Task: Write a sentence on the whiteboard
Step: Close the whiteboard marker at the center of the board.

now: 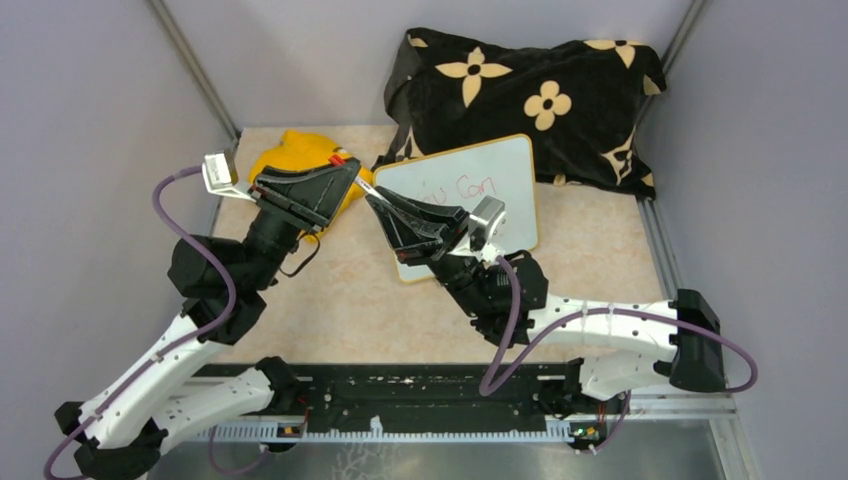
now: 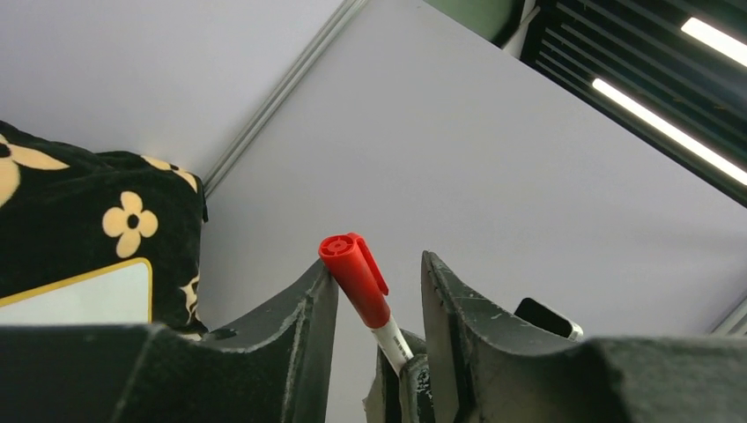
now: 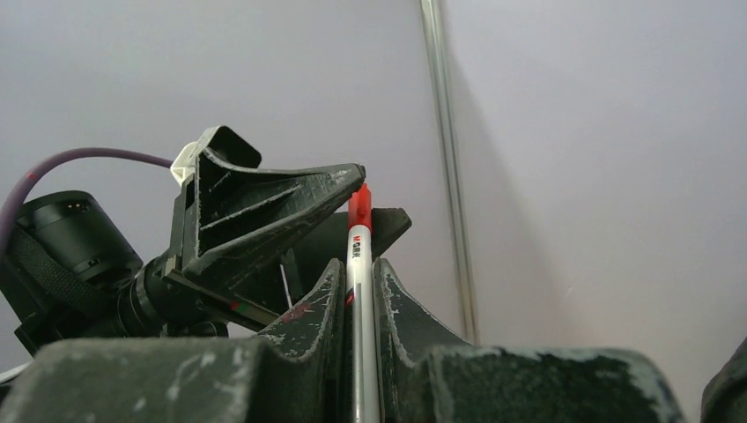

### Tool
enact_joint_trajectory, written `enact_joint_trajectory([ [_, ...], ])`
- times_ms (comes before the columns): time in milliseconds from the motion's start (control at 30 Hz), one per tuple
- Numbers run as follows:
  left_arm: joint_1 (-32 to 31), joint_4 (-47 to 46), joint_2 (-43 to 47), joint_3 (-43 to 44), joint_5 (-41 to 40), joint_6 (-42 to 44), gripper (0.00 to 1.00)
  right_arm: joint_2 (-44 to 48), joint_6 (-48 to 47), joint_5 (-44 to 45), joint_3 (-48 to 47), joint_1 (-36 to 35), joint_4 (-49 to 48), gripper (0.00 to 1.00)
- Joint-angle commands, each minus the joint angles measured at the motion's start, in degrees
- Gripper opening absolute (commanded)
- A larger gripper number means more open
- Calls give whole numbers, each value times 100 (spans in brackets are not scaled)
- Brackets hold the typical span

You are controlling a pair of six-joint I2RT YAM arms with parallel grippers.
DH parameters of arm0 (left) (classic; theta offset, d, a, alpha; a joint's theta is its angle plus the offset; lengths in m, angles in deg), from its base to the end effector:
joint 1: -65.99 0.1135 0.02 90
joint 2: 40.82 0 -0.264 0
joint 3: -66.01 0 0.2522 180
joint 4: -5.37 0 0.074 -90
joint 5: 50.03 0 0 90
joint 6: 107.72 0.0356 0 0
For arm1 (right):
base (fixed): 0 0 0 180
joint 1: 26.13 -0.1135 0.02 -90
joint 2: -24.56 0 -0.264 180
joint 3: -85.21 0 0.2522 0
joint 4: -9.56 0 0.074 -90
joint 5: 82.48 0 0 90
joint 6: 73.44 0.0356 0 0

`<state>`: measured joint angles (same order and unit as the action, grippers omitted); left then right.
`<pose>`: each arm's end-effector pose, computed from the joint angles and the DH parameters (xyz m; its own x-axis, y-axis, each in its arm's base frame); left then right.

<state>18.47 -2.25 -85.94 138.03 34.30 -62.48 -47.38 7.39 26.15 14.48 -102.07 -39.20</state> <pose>0.1031 -0.1074 0.4767 -0.2063 -0.8122 -0.5456 0.7516 0.2255 -0.6199 0.0749 0.2524 0.4387 0.3151 0.6366 -0.7039 -0.8272 0.5478 0.1251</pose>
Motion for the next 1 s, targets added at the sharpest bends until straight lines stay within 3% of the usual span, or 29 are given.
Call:
enact_joint_trajectory([
  [0, -38, -12, -45, 160, 56, 71, 43, 209, 49, -74, -8, 26, -196, 0],
  [267, -37, -40, -256, 143, 519, -193, 27, 115, 20, 20, -15, 25, -355, 0],
  [467, -37, -111, -246, 74, 689, -233, 3, 113, 12, 93, -3, 19, -307, 0],
  [533, -42, -65, -203, 64, 621, -197, 0, 176, 7, 86, 19, 27, -167, 0],
  [667, -38, 33, -76, 29, 379, -78, 0, 515, 25, -118, 27, 22, 685, 34],
  [800, -38, 189, 71, 17, 186, 105, 0, 1001, 265, -309, -98, 26, 2139, 67],
  [967, -37, 523, 231, 89, 177, 506, 0, 1785, 498, -459, -194, 27, 4103, 69],
])
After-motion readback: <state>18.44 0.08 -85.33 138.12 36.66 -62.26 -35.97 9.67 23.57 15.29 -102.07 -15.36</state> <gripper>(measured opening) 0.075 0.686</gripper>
